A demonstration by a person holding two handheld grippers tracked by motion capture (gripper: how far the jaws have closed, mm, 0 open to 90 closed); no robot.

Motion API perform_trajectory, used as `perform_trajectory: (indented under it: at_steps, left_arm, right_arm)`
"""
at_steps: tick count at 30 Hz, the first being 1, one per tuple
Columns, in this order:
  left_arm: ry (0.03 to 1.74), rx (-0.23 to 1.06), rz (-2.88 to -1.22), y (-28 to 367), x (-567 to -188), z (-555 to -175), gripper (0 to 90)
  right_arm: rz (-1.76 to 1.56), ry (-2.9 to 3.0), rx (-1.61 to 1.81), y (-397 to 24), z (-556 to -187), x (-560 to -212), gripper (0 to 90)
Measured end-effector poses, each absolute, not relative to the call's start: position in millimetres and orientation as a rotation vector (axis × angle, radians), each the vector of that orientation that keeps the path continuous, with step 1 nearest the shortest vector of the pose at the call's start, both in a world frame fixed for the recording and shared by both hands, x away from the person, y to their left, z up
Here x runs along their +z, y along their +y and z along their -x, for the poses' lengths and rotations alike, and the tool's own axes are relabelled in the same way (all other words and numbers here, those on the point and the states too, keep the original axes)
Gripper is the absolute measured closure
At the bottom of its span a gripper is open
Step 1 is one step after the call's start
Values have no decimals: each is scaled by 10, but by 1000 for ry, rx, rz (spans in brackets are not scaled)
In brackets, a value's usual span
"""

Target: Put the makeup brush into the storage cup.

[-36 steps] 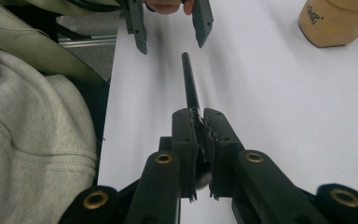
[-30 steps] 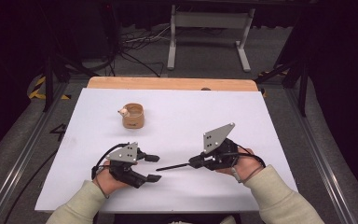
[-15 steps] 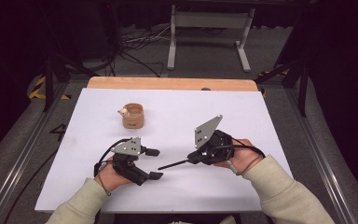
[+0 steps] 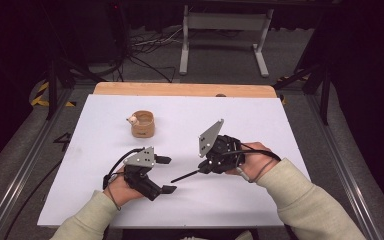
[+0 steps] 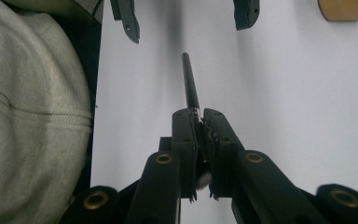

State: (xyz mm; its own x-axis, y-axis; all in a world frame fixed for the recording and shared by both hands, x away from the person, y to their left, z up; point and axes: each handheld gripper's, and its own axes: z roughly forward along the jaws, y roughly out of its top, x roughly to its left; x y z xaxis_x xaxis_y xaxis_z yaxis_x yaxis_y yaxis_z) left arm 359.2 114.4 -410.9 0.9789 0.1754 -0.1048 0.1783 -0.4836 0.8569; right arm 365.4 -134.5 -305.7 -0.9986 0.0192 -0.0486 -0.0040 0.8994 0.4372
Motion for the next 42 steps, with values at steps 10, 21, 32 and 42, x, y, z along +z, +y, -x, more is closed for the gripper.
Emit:
perform_trajectory:
  at_steps: [10, 21, 32, 42]
  left_arm:
    - [259, 11, -2108, 1108, -4083, -3603, 77]
    - [252, 2, -2139, 1033, -4070, -3615, 81]
    - [269, -28, -2164, 989, -4065, -3634, 128]
    - [245, -42, -2201, 924, -4071, -3636, 293]
  right_arm:
    - [-12, 3038, 555, -1220, -3684, -3015, 839]
    - [-5, 3057, 468, -1102, -3693, -2978, 838]
    - [32, 3056, 454, -1012, -3697, -2944, 838]
    - [62, 3078, 464, -951, -3697, -2976, 838]
